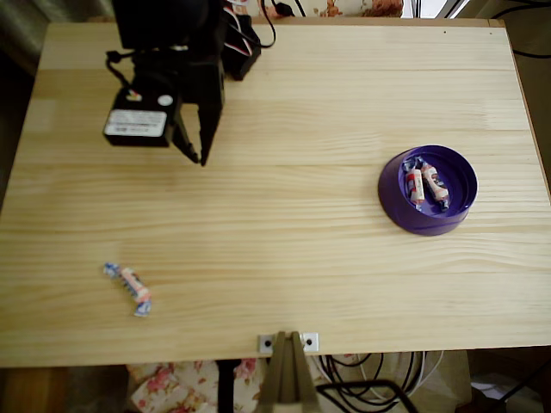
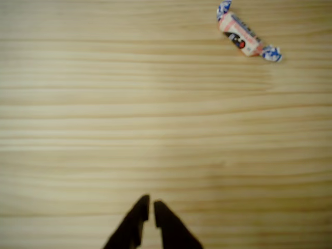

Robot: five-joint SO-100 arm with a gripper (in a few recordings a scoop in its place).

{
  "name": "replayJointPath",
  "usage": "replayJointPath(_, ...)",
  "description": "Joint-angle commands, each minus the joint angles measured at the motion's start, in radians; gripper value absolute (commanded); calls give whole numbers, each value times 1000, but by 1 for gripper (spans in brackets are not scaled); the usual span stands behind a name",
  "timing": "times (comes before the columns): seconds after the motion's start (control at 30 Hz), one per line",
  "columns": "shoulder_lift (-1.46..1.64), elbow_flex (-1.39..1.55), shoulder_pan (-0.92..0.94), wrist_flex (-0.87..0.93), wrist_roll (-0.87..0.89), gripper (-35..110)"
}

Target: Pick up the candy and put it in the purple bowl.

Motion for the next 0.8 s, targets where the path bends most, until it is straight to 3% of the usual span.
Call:
replayJointPath(0.0, 14, -12, 6, 2, -3, 0)
replayJointPath(0.47, 14, -77, -11, 20, -69, 0)
replayJointPath(0.53, 14, -123, 48, 0, -267, 0)
replayJointPath(0.63, 14, -138, 141, -94, -293, 0)
replayJointPath(0.77, 14, -199, 164, -25, -333, 0)
